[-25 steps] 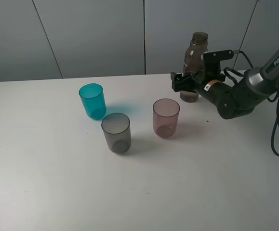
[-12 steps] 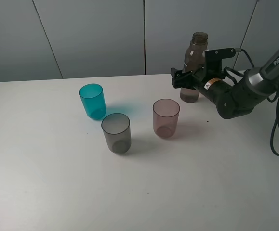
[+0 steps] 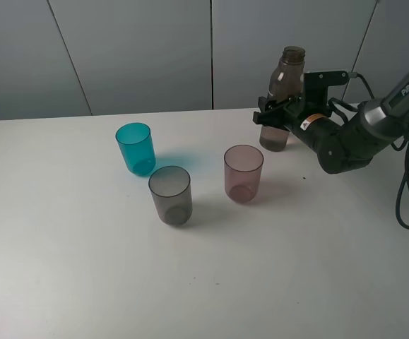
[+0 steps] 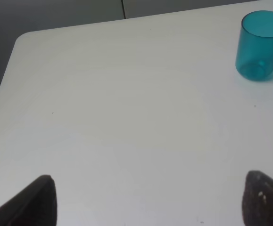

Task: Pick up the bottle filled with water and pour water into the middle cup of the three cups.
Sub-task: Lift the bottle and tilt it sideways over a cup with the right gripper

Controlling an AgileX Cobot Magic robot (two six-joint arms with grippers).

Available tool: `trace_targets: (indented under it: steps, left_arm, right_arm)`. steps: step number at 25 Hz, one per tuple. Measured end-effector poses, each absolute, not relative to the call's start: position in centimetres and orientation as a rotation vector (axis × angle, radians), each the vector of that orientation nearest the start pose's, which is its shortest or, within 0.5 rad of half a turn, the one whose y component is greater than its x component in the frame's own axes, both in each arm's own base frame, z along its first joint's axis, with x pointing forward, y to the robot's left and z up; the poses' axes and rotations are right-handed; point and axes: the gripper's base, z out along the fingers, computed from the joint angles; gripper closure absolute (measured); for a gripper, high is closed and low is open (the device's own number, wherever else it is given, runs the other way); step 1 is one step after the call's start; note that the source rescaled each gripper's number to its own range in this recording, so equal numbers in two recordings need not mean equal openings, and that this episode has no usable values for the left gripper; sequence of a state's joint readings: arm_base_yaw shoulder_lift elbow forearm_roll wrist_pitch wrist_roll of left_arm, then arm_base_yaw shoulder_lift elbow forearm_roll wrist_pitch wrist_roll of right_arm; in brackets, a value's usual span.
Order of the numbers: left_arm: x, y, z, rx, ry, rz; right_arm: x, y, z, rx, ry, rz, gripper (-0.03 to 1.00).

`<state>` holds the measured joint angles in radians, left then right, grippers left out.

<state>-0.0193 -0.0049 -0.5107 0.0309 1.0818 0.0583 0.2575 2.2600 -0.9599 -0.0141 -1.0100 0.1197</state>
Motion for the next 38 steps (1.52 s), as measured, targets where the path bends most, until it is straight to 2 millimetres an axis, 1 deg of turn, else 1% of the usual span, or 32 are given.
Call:
trace_targets:
  steps: [3,5,7,9,15,18,21,25,28,31,33,35,38]
  left_arm:
    - [-0.8,0.3,27.9,0.077,2.048,0.061]
    - [-0.8,0.3,27.9,0.077,2.048,0.061]
    - [-0.8,0.3,27.9,0.077,2.048,0.061]
    - [-0.8,0.3,27.9,0.077,2.048,0.061]
    - [-0.8,0.3,27.9,0.077,2.048,0.061]
    - [-0.8,0.3,27.9,0.077,2.048,0.061]
    - [-0.8,0.3,27.9,0.077,2.048,0.061]
    - [-0.8,0.3,27.9,0.077,2.048,0.061]
    - [-0.8,0.3,27.9,0.077,2.048,0.061]
    - [-0.8,0.3,27.9,0.077,2.048,0.061]
    - [-0.8,0.3,27.9,0.077,2.048,0.061]
    - [-0.8,0.3,27.9,0.077,2.048,0.061]
    - [-0.8,0.3,27.9,0.077,2.048,0.061]
  right_arm:
    - [39.3,10.6,7.3,-0.162,1.787,0.28,0.93]
    - [39.3,10.8,7.8,-0.203,1.792,0.281,0.94]
    - [39.2,11.1,8.7,-0.258,1.782,0.275,0.94]
    - [39.2,11.3,10.4,-0.315,1.746,0.269,0.96]
    - [38.7,11.8,16.6,-0.438,1.645,0.235,0.97]
    - [38.1,12.5,18.5,-0.504,1.616,0.2,0.97]
    - [37.2,14.6,19.3,-0.608,1.575,0.18,0.97]
    - [36.2,17.8,19.6,-0.749,1.55,0.173,0.97]
    - [35.7,19.6,20.2,-0.828,1.495,0.154,0.97]
    - [35.6,20.4,20.8,-0.876,1.435,0.125,0.97]
    - [35.6,20.7,20.8,-0.915,1.394,0.089,0.97]
    - [35.5,21.0,20.3,-0.967,1.361,0.05,0.97]
    - [35.6,21.2,19.2,-1.063,1.322,-0.011,0.97]
